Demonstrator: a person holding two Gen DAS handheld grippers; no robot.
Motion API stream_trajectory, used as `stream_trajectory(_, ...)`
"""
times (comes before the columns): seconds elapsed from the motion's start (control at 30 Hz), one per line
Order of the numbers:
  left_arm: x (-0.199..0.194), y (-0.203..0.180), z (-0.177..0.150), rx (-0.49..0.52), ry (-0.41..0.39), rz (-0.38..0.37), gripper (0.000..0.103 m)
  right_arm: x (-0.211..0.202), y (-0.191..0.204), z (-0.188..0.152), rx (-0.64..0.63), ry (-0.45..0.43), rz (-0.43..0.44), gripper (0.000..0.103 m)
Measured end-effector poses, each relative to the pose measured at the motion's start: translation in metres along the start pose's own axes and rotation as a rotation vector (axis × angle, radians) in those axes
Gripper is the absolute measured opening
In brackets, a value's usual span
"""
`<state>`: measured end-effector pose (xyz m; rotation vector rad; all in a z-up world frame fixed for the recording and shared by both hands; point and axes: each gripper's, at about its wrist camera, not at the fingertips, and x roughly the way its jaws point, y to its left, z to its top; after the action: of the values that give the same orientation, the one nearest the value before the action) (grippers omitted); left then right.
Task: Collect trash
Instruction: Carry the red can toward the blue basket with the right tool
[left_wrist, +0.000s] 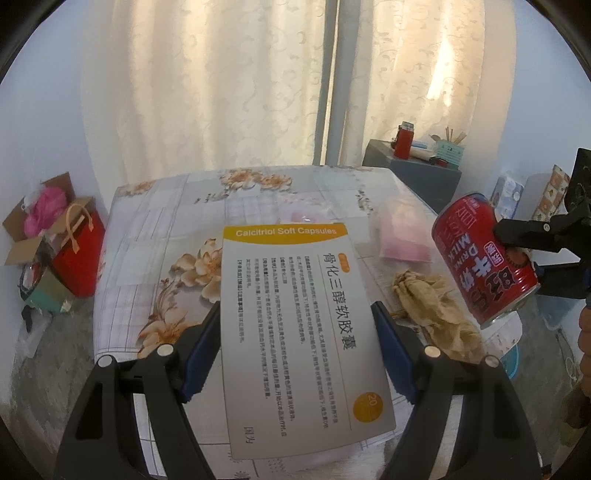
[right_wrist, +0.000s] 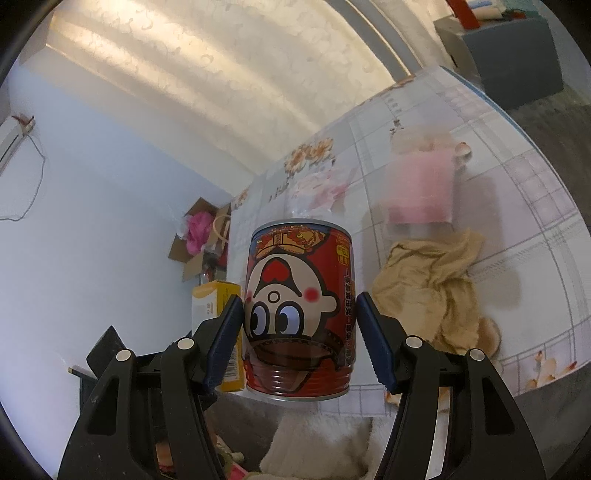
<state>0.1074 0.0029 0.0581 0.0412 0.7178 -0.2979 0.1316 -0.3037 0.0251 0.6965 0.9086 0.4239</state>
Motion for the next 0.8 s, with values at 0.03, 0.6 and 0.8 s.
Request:
stream_trajectory(0.03, -0.001, -0.002, 0.0, 0.004, -0.002, 0.0, 0.076, -0.003, -0.002, -0.001, 0.003, -0.004, 0.002, 0.059)
stream_trajectory(0.6, -0.008, -0.051, 0.012, 0.085, -0.031, -0.004, 0.076, -0.058, -0.034, -0.008, 0.043, -0.083, 0.033, 0.059)
stream_trajectory(0.8, -0.005, -0.075, 0.018, 0.116, -0.034, -0.025, 0.076, -0.081, -0.048, -0.013, 0.064, -0.116, 0.024, 0.059)
